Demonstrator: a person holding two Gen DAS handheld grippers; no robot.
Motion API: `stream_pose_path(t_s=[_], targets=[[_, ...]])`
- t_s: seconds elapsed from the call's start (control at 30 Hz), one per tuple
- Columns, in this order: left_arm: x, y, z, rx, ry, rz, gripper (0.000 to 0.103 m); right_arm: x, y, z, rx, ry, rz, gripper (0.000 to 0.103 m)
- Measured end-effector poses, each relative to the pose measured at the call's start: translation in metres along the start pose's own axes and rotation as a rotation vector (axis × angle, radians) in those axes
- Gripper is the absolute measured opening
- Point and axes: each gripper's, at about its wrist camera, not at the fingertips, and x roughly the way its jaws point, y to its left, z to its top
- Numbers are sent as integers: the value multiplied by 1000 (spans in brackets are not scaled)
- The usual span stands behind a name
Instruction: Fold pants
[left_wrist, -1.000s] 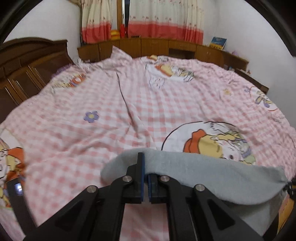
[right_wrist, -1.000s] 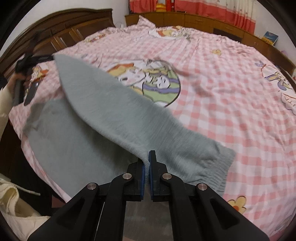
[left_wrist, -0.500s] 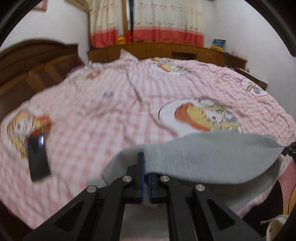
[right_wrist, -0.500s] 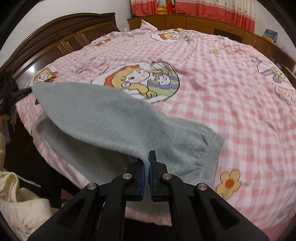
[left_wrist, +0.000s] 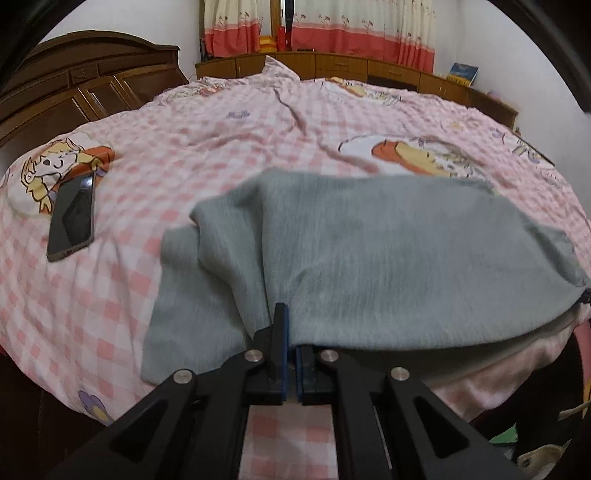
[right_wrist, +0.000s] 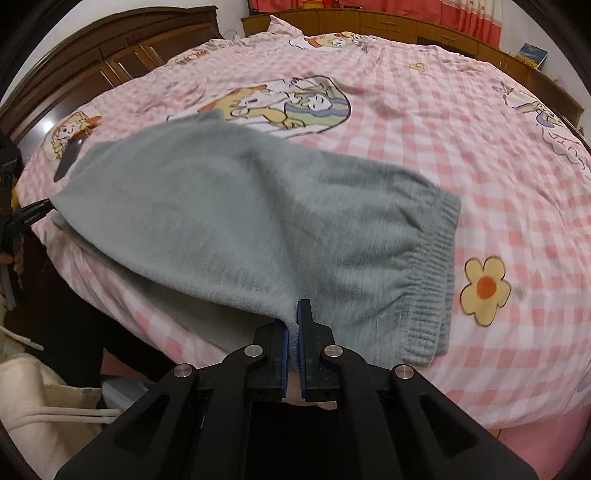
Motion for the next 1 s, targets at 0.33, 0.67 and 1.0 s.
stream_pose_path(t_s=[0.33,0.67,1.0], targets=[[3,6,-6,-39,10,-24,3,1,1,-12,-5,20,-16,17],[-3,7,-7,-86,2,-56,3,-54,-41,-25,274,-77,-36,40],[-4,4,-9,-84,-12,-52,3,-31,-71,-32,554,-33,62,41]])
